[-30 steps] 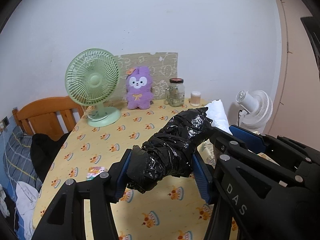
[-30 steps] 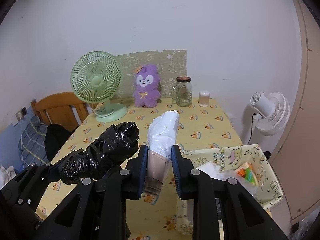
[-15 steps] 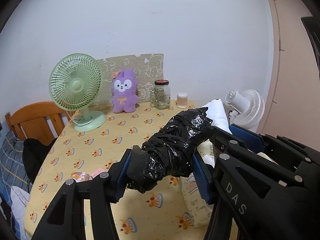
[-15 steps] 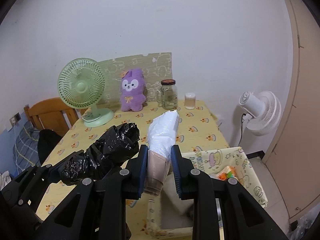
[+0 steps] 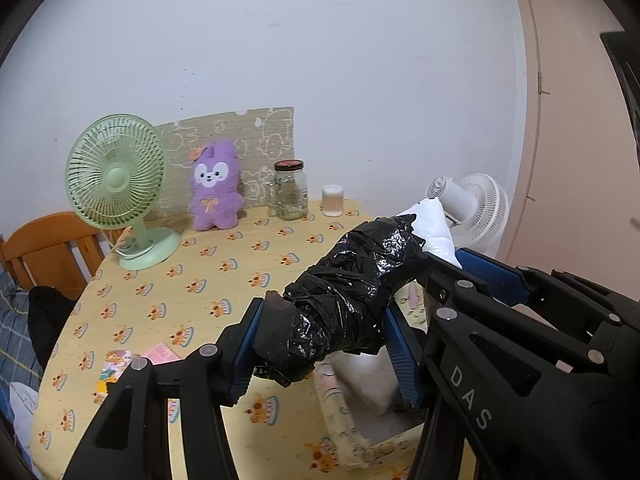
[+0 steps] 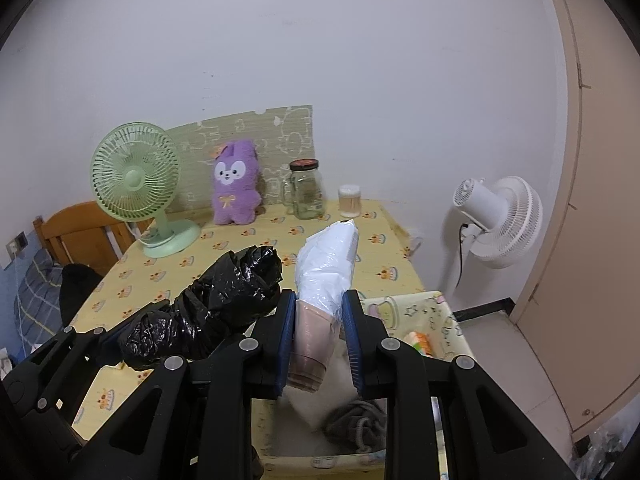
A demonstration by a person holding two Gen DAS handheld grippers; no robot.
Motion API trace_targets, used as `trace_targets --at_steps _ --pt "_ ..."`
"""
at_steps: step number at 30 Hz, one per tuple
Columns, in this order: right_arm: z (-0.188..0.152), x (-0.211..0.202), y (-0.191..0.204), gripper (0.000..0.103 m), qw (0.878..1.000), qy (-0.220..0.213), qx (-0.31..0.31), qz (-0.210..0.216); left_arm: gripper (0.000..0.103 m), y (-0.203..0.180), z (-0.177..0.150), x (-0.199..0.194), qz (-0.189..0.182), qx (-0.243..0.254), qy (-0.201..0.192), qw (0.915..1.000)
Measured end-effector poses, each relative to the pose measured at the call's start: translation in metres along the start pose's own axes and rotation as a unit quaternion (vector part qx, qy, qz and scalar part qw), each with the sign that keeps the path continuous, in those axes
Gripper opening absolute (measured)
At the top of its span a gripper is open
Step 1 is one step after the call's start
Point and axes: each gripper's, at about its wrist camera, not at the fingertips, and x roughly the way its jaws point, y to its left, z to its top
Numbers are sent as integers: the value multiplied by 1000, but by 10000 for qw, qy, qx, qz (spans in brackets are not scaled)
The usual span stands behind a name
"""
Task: Organize soft objects
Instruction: 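Carry the beige item and black bundle with both grippers over the gift box, then open the right gripper inside the box while the left releases the black bundle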
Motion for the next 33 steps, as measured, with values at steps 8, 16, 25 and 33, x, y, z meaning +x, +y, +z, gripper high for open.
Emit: trace_targets --at_steps 8,16,25,33 --pt "-6 3 -19 27 9999 13 54 -163 60 -18 -2 12 -185 44 60 9998" --pt "-13 10 -36 27 9995 68 142 -275 60 -30 -6 25 -309 115 225 9992" --pt "-28 25 -53 27 9986 269 219 -397 60 -45 -18 47 -479 222 523 9972" --pt "-36 35 -62 27 9979 386 342 -396 79 -51 -23 57 -613 288 726 9951"
